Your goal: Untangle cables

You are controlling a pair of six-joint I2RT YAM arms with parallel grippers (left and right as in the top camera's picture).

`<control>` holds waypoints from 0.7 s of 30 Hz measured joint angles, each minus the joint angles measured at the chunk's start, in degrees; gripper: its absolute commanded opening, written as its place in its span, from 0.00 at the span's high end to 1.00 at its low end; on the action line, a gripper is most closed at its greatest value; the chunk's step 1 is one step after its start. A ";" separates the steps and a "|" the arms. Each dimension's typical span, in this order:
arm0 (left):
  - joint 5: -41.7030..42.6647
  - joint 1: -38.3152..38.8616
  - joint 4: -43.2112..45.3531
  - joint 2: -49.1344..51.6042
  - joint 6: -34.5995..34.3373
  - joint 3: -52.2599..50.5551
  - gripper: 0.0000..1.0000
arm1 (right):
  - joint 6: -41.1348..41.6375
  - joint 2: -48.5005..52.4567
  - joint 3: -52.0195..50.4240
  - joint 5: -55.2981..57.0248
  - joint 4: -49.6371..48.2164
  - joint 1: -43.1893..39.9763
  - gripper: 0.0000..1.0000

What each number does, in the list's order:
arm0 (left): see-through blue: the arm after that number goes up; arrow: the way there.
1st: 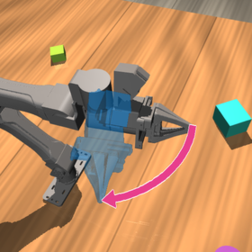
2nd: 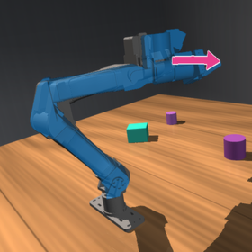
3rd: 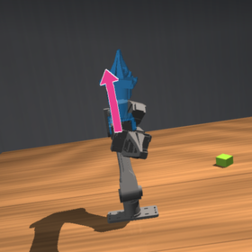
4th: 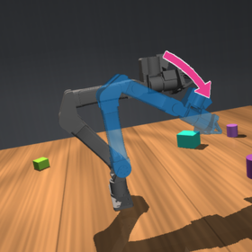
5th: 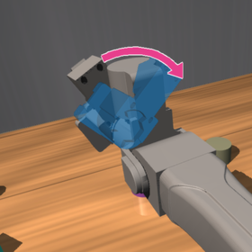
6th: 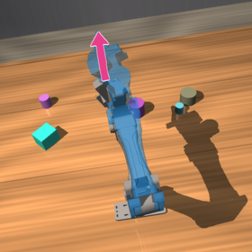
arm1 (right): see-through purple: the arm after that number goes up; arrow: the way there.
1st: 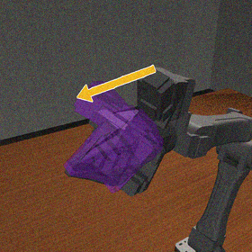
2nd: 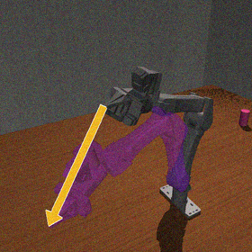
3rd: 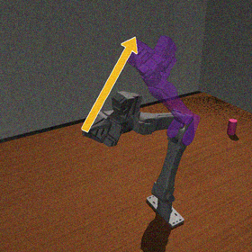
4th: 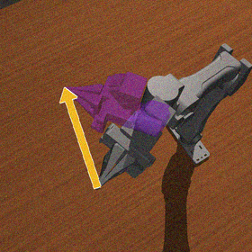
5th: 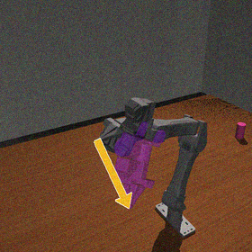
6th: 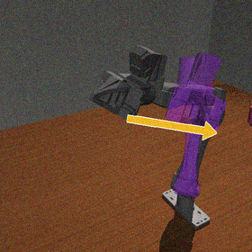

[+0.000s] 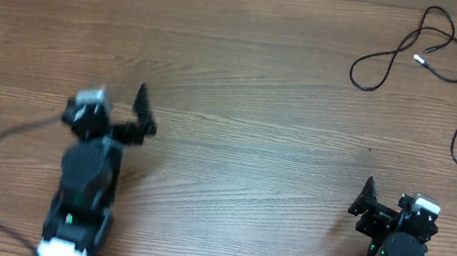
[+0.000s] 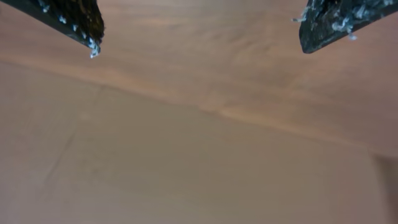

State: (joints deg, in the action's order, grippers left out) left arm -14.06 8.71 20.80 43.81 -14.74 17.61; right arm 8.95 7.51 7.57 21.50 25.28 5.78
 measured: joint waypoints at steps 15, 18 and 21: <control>-1.38 -3.13 -9.33 -28.37 -0.15 -17.07 0.00 | 0.00 -0.02 0.00 -0.02 -0.02 0.00 0.00; -1.18 -4.81 -12.96 -31.21 -0.17 -17.09 0.00 | 0.00 -0.02 0.00 -0.02 -0.02 0.00 0.00; -1.16 -6.12 -20.57 -34.51 -0.17 -17.11 0.00 | 0.00 -0.02 0.00 0.00 -0.04 0.00 0.00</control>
State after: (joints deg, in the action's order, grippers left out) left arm -15.22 2.59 0.23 9.30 -14.92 0.49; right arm 8.95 7.49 7.57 21.50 25.23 5.78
